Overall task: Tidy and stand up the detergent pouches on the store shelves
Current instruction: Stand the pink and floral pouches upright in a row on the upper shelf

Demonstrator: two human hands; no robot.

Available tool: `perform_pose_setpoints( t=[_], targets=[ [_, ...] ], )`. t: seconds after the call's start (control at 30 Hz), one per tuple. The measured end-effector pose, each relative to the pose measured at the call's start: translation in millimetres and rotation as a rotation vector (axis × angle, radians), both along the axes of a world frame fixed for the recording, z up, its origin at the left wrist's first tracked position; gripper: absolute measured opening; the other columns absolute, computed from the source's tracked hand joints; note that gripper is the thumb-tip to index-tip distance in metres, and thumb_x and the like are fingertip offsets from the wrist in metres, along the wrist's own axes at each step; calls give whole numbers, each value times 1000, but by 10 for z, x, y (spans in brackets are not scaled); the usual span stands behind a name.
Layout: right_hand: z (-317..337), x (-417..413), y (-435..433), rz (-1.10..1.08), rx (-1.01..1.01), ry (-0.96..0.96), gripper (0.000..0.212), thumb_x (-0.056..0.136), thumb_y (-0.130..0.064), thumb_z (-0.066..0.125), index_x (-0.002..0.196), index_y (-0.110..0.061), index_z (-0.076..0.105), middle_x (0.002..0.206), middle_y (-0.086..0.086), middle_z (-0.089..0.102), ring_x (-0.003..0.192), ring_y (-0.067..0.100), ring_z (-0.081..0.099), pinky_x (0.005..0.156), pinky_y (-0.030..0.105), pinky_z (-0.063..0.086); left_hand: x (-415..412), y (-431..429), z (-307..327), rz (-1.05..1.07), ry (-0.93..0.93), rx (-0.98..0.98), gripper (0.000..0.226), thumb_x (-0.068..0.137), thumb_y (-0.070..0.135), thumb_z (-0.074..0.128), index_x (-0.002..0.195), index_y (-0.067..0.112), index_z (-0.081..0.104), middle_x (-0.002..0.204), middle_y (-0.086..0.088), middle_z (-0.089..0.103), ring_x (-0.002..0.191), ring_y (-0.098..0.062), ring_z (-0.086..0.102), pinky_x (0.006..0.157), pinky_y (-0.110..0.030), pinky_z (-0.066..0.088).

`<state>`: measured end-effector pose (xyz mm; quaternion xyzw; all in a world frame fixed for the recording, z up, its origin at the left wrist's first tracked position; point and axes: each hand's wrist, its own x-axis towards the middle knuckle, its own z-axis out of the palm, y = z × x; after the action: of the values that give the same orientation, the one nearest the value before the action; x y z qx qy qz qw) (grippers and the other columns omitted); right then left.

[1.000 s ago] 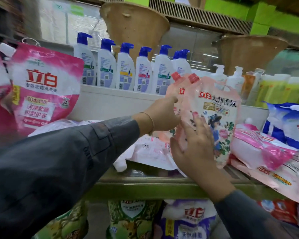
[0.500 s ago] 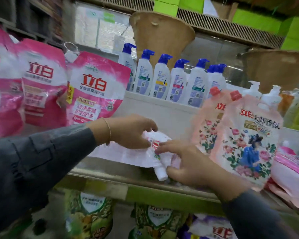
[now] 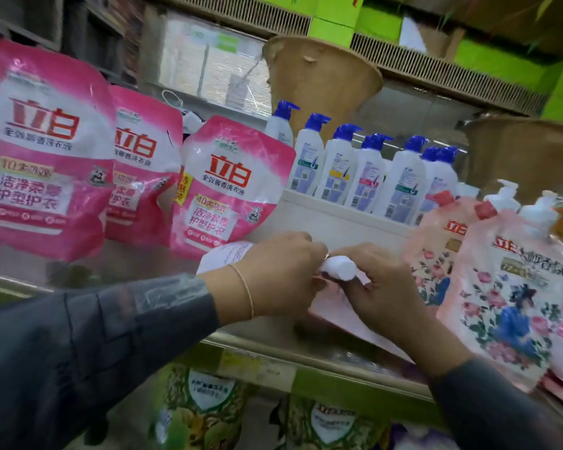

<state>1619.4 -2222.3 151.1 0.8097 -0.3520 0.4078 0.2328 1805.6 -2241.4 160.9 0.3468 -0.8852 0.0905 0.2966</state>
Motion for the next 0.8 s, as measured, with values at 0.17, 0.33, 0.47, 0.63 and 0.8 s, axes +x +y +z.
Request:
perform_pose_setpoints(
  t=[0.17,0.33,0.47,0.63,0.8],
  targets=[
    [570,449,52,-64,-20,-85,22,88,-28,75,103,-13,75,92,0,76,82,12,69,74,26,56,306,52,275,-44,486,-26,19,96,18,54,104,15,71,93,-3,71,77,-17,61,64,-22,42],
    [773,796,-85,-278,40,-275,77,76,-49,81,140,-20,50,134,4,57,124,24,53,104,45,45,740,-183,557,-143,818,409,17,97,25,58,92,12,67,83,-3,71,71,-15,68,60,-18,56],
    [523,870,-302,-224,391,-684,118,52,-61,89,150,-30,30,147,4,47,135,25,48,108,50,45,1049,-536,574,-292,1118,765,15,92,21,65,93,6,68,95,-12,75,82,-25,74,76,-38,62],
    [152,1027,-485,194,961,-1079,56,66,-22,81,118,-9,66,108,12,78,95,33,76,82,51,61,1191,-774,581,-390,1264,881,8,90,11,66,87,4,67,87,-12,75,68,-21,73,62,-30,62],
    [-166,1341,-648,284,888,-1126,50,72,-7,83,119,-9,64,104,12,78,92,33,77,80,52,62,1298,-860,589,-157,1224,659,28,90,18,68,112,2,61,93,-7,67,47,3,62,44,-8,47]
  ],
)
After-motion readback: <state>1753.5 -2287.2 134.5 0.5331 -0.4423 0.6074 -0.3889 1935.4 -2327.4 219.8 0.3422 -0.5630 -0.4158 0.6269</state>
